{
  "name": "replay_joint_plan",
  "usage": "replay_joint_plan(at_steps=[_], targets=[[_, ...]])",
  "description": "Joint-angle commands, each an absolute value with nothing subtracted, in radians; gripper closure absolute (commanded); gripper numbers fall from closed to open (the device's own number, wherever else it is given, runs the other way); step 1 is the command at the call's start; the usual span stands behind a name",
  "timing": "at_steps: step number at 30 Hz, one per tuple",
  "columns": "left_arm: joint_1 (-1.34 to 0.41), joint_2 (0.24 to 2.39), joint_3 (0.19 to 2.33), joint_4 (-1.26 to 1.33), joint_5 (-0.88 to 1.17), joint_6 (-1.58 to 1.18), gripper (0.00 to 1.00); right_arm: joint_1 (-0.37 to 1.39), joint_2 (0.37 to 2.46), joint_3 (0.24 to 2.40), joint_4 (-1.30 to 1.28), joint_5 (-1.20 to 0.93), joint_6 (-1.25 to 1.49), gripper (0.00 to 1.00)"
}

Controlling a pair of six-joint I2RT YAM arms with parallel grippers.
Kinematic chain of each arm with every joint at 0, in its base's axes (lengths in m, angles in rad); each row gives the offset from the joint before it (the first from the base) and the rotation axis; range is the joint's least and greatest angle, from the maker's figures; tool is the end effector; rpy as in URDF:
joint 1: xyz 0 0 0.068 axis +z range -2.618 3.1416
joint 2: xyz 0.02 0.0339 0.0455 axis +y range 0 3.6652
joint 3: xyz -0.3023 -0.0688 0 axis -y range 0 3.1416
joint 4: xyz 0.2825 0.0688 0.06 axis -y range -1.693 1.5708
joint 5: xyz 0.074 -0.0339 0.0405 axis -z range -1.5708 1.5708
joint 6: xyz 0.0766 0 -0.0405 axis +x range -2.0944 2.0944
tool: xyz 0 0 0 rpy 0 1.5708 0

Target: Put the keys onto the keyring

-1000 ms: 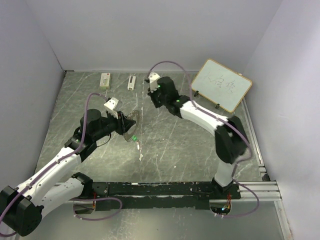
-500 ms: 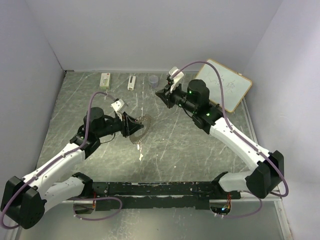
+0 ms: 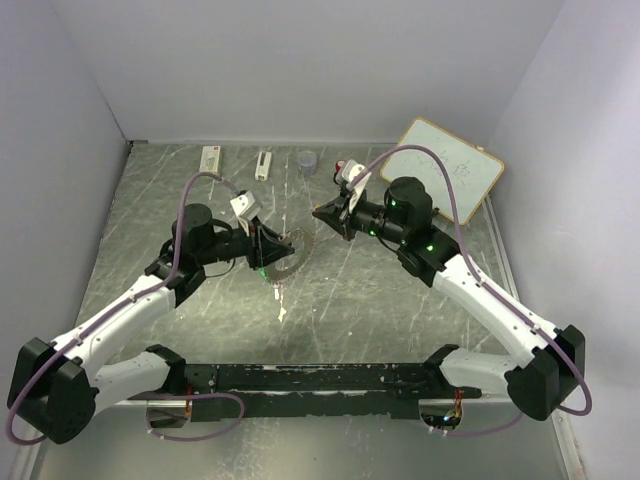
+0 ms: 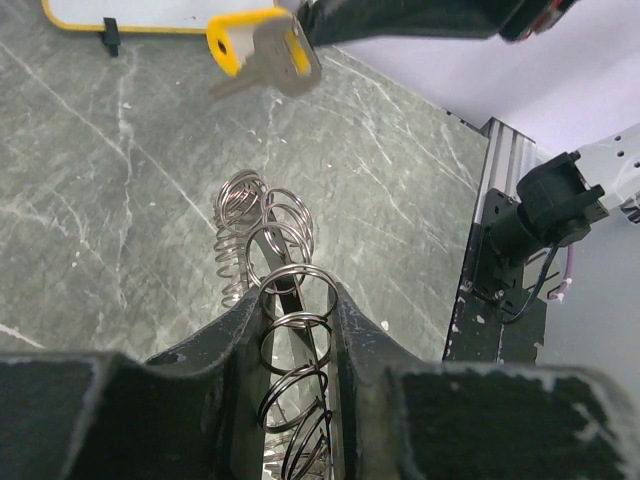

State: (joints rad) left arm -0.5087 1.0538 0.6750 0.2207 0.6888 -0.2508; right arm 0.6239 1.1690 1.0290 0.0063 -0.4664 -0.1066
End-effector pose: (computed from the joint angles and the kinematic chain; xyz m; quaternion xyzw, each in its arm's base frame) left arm 0.2267 -0.1822 0.3066 0.3094 0.6819 -0.4650 0.4722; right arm 0.2485 0.2213 0.3927 -0.4037 0.6297 0.3320 0.5747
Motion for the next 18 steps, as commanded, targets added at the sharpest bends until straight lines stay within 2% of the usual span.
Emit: replay_joint_plan(at_steps=[1, 8, 18], targets=[[-0.500, 1.081, 0.740, 0.264, 0.767, -0.250, 0.93, 0.633, 1.124, 0.971, 0.014, -0.518, -0.217, 1.00], [-0.500, 1.135, 0.770, 0.253, 0.852, -0.253, 0.93, 0.637, 1.027, 0.829, 0.135, -0.542, -0.375, 1.00], [-0.502, 1.186, 0.798, 0.217, 0.946, -0.239, 0.93, 0.642, 1.016, 0.822, 0.097, -0.602, -0.530, 1.00]])
